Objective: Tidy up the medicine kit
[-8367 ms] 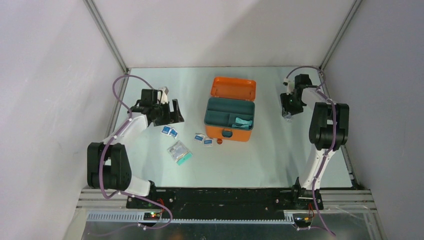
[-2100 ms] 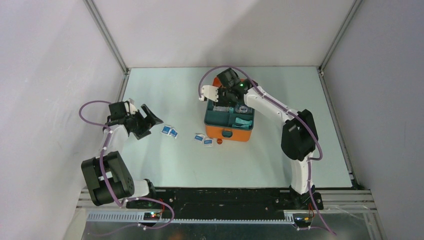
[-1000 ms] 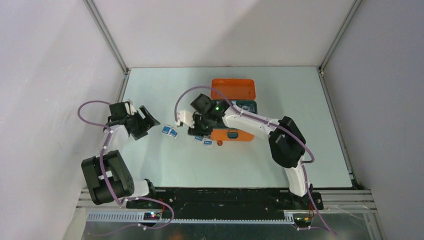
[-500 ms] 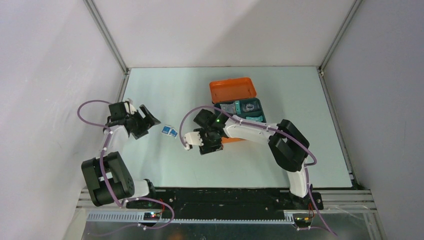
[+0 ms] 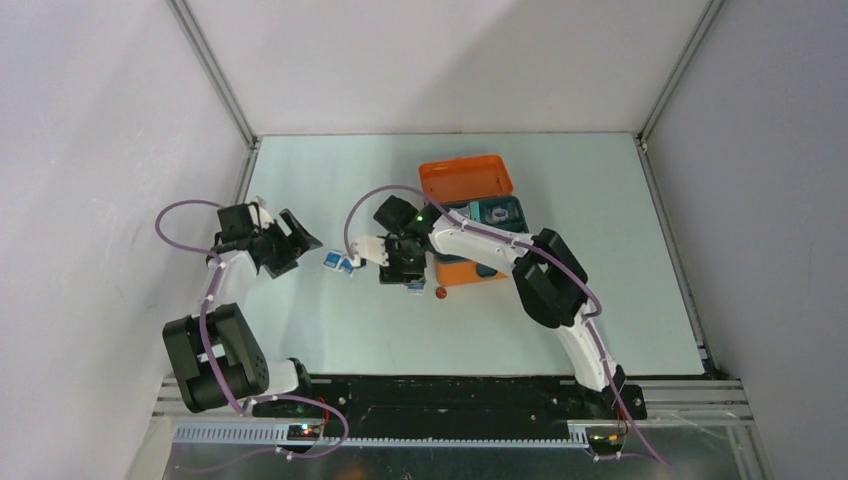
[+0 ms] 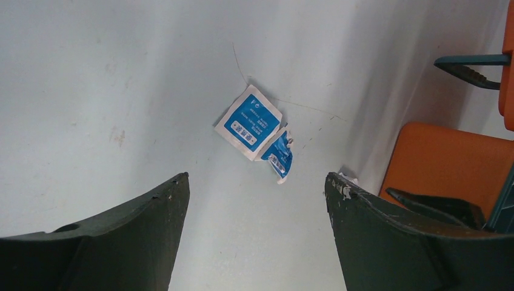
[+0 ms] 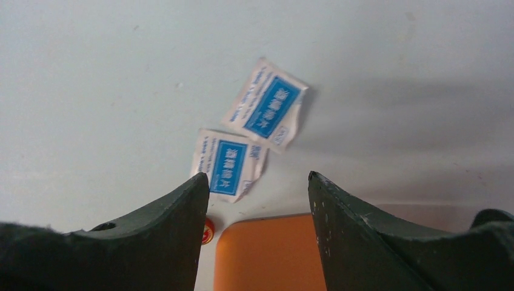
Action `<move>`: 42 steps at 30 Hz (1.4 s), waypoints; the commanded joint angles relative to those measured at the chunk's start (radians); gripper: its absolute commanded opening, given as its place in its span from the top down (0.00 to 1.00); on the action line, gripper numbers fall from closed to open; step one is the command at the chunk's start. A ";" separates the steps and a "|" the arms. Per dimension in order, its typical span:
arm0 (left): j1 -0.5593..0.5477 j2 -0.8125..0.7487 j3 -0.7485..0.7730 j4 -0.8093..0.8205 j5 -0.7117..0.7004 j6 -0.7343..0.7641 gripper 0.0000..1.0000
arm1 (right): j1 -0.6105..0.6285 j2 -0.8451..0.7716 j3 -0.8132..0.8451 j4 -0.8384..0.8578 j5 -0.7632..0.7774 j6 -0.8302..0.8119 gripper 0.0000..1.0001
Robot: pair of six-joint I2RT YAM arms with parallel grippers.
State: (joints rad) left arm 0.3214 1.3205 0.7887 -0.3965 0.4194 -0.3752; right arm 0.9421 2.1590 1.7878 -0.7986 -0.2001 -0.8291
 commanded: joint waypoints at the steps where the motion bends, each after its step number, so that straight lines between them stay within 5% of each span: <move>1: 0.003 -0.005 -0.006 0.032 0.026 -0.001 0.13 | -0.001 0.044 0.110 -0.059 0.022 0.106 0.35; 17: 0.004 -0.009 -0.007 0.040 0.035 -0.010 0.13 | -0.023 0.219 0.275 -0.306 -0.018 0.181 0.36; 25: 0.004 -0.014 -0.007 0.041 0.035 -0.012 0.12 | -0.021 0.231 0.284 -0.362 -0.065 0.190 0.60; 42: 0.004 -0.013 -0.007 0.048 0.029 -0.015 0.12 | -0.020 -0.232 0.205 -0.294 -0.045 0.194 0.66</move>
State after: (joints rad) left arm 0.3214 1.3220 0.7864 -0.3759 0.4332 -0.3794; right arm 0.9485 2.0491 1.9766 -1.0958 -0.2264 -0.6422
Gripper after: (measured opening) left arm 0.874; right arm 0.340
